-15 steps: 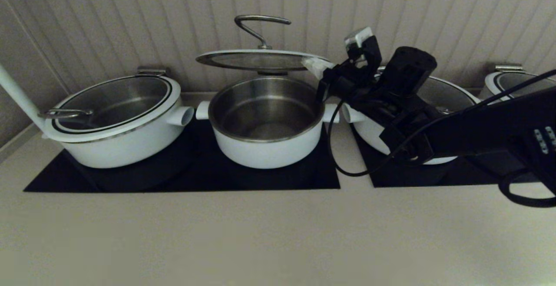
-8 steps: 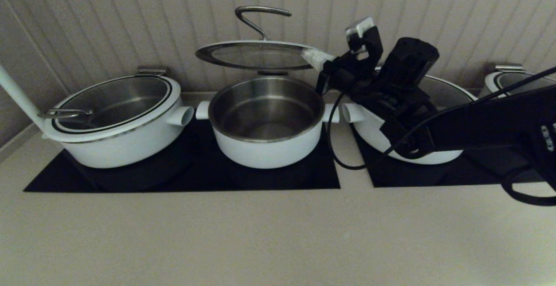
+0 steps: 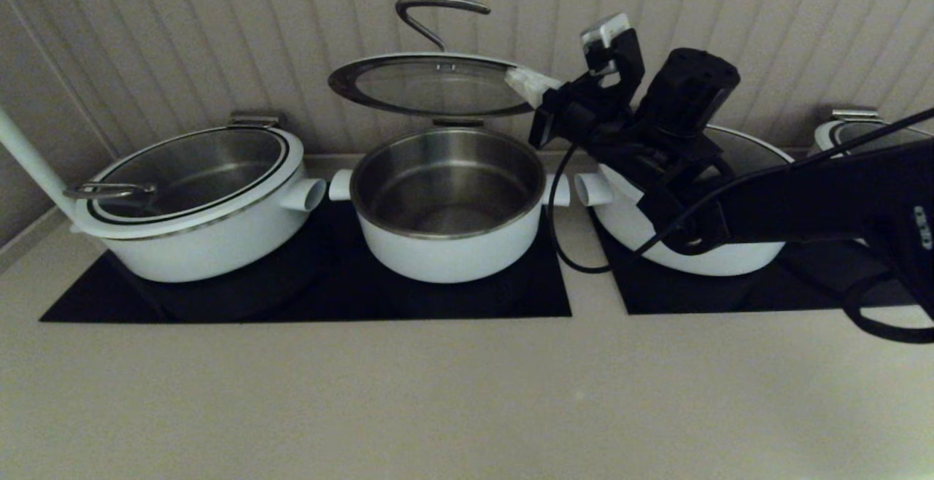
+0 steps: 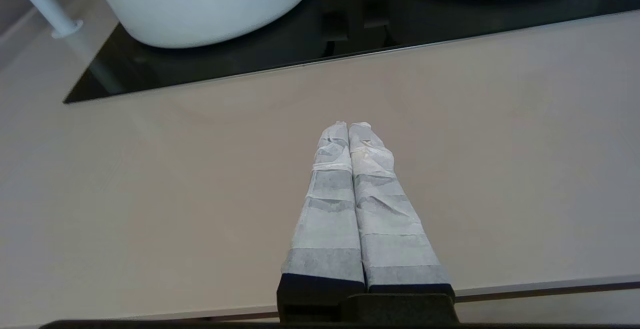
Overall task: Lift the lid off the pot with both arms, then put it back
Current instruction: Open the pot lid completely
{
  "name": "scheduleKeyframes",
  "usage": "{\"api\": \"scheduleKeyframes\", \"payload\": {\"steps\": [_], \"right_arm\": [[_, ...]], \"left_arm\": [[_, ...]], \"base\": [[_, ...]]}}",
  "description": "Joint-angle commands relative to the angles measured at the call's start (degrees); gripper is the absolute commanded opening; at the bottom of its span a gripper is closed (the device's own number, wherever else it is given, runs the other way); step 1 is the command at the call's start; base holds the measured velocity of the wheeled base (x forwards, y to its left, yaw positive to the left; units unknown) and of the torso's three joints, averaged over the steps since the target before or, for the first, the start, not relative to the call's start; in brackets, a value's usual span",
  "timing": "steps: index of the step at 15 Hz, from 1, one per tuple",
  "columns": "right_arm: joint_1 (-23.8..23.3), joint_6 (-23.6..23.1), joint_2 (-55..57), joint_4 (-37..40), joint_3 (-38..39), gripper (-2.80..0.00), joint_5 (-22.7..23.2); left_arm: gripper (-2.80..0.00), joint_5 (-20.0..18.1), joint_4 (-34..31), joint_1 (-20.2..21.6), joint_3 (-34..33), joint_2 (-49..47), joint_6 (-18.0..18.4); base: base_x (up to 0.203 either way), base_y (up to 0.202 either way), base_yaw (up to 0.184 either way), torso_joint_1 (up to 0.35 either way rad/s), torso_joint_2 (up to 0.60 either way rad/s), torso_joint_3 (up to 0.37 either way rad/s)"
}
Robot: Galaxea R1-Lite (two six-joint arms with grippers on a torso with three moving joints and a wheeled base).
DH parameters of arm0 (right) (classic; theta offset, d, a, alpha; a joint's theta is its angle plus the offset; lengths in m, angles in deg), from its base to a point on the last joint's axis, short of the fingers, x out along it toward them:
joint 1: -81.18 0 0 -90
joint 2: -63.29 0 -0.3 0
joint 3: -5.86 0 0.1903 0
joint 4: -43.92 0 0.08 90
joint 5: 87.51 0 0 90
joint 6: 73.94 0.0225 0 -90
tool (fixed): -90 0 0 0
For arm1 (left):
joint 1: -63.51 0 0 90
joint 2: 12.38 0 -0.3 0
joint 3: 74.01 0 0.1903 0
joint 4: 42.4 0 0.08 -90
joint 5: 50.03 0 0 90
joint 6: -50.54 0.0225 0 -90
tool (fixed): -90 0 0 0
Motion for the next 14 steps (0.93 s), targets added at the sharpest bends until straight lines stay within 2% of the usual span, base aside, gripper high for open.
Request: {"api": "scheduleKeyframes", "payload": {"steps": [1, 3, 14], "right_arm": [[-0.8, -0.1, 0.5, -0.3, -0.5, -2.80, 0.2], [-1.5, -0.1, 0.8, 0.6, -2.2, -2.80, 0.3], [-2.6, -0.1, 3.7, 5.6, -11.6, -2.80, 0.5]], "left_arm": [[-2.80, 0.2, -0.1, 0.0, 0.0, 0.0, -1.7], [-2.80, 0.2, -0.1, 0.0, 0.0, 0.1, -2.9], [-2.80, 0.2, -0.1, 0.0, 0.0, 0.1, -3.4]], "base": [[0.000, 0.000, 0.000, 0.000, 0.00, 0.000], [0.000, 0.000, 0.000, 0.000, 0.00, 0.000], [0.000, 0.000, 0.000, 0.000, 0.00, 0.000]]}}
